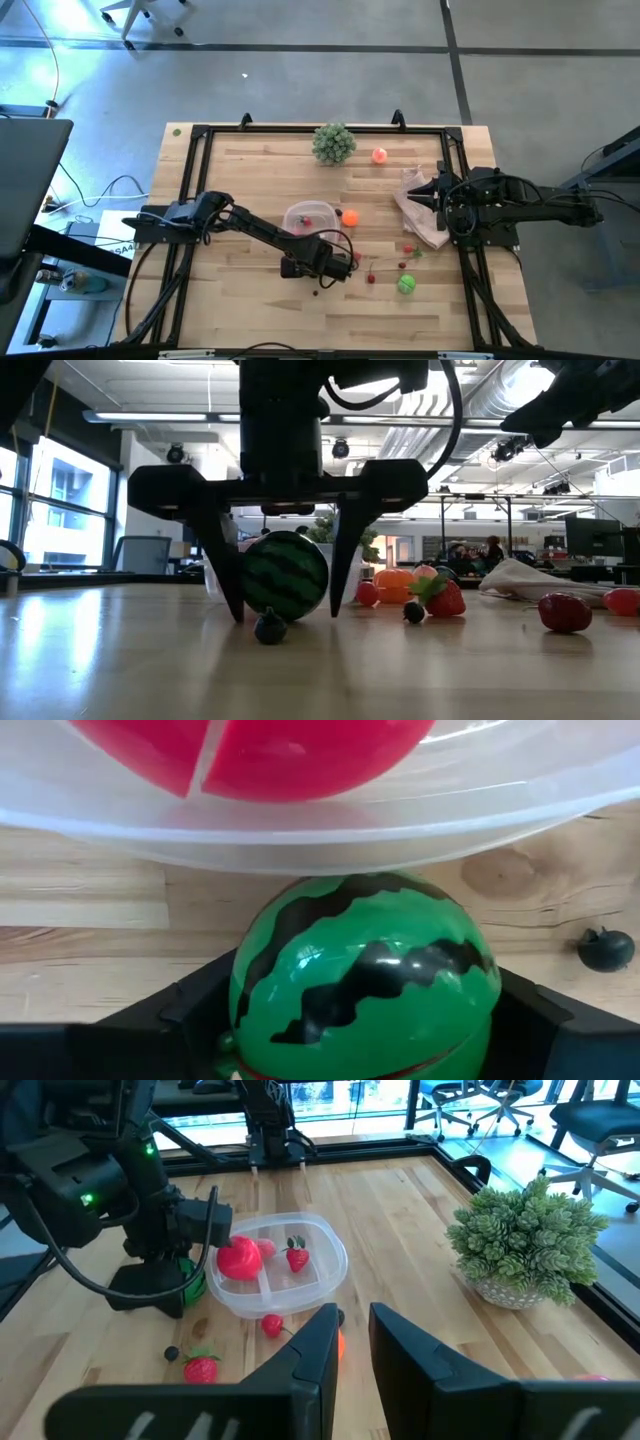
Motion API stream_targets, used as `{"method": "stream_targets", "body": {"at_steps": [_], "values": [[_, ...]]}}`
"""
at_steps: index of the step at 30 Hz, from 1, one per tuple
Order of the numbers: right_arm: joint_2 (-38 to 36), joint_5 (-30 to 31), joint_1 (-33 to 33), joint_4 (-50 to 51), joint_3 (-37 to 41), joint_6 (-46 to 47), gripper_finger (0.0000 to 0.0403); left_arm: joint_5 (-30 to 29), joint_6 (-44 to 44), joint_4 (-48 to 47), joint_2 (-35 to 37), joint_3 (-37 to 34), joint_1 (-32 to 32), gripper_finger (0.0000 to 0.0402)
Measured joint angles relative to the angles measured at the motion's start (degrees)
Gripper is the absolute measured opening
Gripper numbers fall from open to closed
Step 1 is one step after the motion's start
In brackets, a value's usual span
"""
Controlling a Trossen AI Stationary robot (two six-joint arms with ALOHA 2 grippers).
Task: Pick and placing Produce into tupperware
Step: Put the green watermelon into the transparent bin
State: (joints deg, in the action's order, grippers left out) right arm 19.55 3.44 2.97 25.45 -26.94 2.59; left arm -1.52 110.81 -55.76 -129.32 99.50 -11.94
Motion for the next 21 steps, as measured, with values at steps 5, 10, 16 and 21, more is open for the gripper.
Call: {"method": "stream_targets", "body": {"at_steps": [5,10,16,21], "values": [[0.0,0.0,0.01,0.0,0.02,0.0,0.0052,1.08,-0.27,0.16,-0.02,0.0,0.79,0.031],[0.0,0.0,0.01,0.0,0.01,-0.01,0.0052,1.64,-0.4,-0.39,-0.02,-0.02,0.7,0.0274],[0.0,0.0,0.01,0.0,0.0,0.0,0.0052,1.53,0.14,-0.43,-0.02,-0.04,0.72,0.0283],[-0.02,0.0,0.01,0.0,0.01,0.0,0.0052,1.1,0.03,-0.53,-0.04,-0.04,0.72,0.03]]}}
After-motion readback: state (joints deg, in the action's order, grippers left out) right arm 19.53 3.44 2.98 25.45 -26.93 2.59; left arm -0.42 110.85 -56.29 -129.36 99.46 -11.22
